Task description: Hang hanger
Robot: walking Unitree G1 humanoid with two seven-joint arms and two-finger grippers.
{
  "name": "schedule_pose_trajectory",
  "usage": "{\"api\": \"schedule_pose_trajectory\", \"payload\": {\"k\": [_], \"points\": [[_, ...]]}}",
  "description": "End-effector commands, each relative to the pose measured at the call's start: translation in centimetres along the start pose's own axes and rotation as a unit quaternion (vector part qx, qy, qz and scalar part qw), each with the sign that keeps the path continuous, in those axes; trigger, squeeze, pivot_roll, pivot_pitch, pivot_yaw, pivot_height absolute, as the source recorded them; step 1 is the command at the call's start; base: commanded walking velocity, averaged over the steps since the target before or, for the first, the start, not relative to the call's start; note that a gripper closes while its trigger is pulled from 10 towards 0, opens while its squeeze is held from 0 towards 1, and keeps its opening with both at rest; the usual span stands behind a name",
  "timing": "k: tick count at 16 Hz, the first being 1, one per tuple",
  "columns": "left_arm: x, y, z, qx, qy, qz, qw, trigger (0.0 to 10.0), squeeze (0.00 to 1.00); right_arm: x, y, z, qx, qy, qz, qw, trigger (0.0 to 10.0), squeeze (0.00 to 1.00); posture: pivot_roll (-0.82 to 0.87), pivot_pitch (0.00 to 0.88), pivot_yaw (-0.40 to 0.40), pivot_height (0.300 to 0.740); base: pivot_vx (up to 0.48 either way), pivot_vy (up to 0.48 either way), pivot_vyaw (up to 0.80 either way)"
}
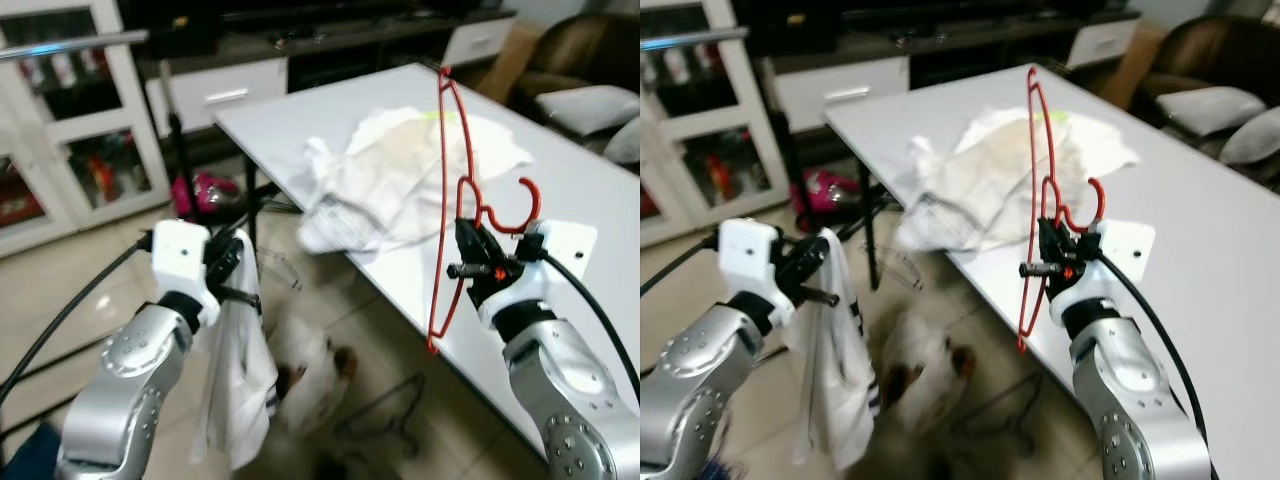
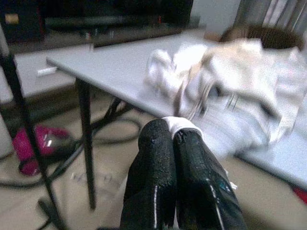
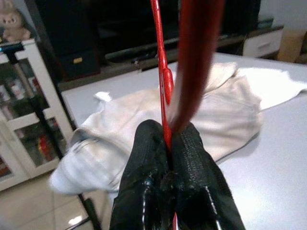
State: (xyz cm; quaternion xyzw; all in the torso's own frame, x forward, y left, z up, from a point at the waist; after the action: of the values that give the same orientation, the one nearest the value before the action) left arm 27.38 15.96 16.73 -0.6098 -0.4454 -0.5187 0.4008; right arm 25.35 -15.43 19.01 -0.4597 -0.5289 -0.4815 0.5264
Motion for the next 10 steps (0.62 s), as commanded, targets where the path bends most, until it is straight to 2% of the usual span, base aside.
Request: {"api": "schedule_pose_trajectory", "payload": {"k": [1,3,7,10], "points": [[1.0,0.3,-1.2,-0.035,-0.004,-0.021,0.999,10.0,0.0,0.2,-0.3,-0.6,-0.016,-0.009,-0.001,1.0,10.0,0.0,-0.08,0.0,-0.031,0.74,0.0,0.0,-0.8],[0.4,0.1,-1.3,-0.044,0.014,0.0,0.999,10.0,0.0,0.3,-0.3,-0.7,-0.018,-0.014,-0.002,1.0,10.0,0.0,-0.07,0.0,-0.029,0.74,0.0,0.0,-0.8],[-0.5,-0.5,-1.2,-0.044,0.019,0.018,0.999,10.0,0.0,-0.3,-0.6,-0.6,-0.022,-0.011,0.016,1.0,10.0,0.0,-0.07,0.0,-0.044,0.74,0.0,0.0,-0.8],[-0.6,-0.6,-1.6,-0.059,0.014,0.02,0.998,10.0,0.0,-0.5,0.0,-0.4,-0.018,-0.02,0.025,0.999,10.0,0.0,-0.07,0.0,-0.049,0.74,0.0,0.0,-0.8]]}}
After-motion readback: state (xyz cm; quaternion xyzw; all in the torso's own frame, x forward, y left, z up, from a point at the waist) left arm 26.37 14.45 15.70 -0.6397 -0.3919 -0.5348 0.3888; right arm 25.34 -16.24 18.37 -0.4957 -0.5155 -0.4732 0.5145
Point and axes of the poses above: a point about 5 cm out from each wrist's last joint towards the gripper, its own y axis pointing out of the wrist towards the gripper, its own x axis along the axis of the wrist's last joint, z = x × y, the point moved 2 cm from there along y, pointing out of the wrist towards the gripper, and after that the axes turned 7 degrees about -y, right-handed, at the moved point
